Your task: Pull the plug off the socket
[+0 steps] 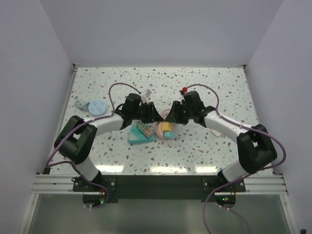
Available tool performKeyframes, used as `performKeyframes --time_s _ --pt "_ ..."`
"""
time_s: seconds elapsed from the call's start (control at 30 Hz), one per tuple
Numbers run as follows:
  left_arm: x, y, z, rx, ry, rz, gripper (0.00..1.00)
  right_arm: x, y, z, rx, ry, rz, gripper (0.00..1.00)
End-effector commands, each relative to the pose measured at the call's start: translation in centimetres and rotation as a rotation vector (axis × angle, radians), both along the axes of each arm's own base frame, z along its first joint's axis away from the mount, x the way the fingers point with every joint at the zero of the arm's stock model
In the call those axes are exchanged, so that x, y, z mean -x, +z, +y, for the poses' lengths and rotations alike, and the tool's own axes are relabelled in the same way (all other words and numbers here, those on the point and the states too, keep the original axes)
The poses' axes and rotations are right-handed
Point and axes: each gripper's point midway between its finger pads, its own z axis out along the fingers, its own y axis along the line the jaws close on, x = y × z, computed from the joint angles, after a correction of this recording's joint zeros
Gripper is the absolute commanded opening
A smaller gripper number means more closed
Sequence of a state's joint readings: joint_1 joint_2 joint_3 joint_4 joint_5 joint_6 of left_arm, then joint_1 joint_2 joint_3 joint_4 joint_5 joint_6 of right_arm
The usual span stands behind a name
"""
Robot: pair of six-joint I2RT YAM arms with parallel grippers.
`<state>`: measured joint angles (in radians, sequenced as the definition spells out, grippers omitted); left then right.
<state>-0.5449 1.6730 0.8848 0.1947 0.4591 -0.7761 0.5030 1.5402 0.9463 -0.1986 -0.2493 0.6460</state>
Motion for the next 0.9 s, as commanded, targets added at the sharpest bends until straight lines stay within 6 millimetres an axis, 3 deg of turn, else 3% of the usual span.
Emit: performKeyframes --time_s 0.0,0.07,0.2,0.3,0.37,0.57,0.67,0.73,0.87 --pt "-0.7 4.3 -0.9 0.102 -0.009 -0.1 0.0 -1.2 3.3 -1.3 0.027 -0.048 -0.09 0.1" --pt "-0.7 3.8 -0.8 0.093 -0.003 -0.094 0.0 -1.0 4.5 -1.5 0.027 -0.051 -0.105 0.0" --pt "-0.8 2.6 -0.5 0.057 0.008 -0.076 0.0 -0.5 7.8 -2.9 0.066 -0.051 -0.144 0.0" --pt "-0.7 2.3 -0.3 0.054 0.015 -0.072 0.0 -0.2 9.5 -5.0 0.083 -0.084 -0.171 0.0" --pt "-0.8 2.6 -0.4 0.068 0.016 -0.08 0.0 -1.0 9.5 -7.9 0.168 -0.164 -0.189 0.0" --pt "-1.5 4.3 -1.3 0.11 -0.003 -0.104 0.0 -1.1 3.5 -19.5 0.49 -0.424 0.03 0.0" --pt "-1.7 5.0 -1.6 0.12 -0.012 -0.113 0.0 -0.9 2.0 -22.2 0.56 -0.485 0.07 0.0" --pt "-1.8 5.2 -1.6 0.119 -0.015 -0.117 0.0 -0.8 1.4 -22.8 0.575 -0.494 0.087 0.01" --pt "-1.7 5.0 -1.7 0.116 -0.023 -0.108 0.0 -0.3 -0.3 -24.0 0.624 -0.531 0.142 0.31"
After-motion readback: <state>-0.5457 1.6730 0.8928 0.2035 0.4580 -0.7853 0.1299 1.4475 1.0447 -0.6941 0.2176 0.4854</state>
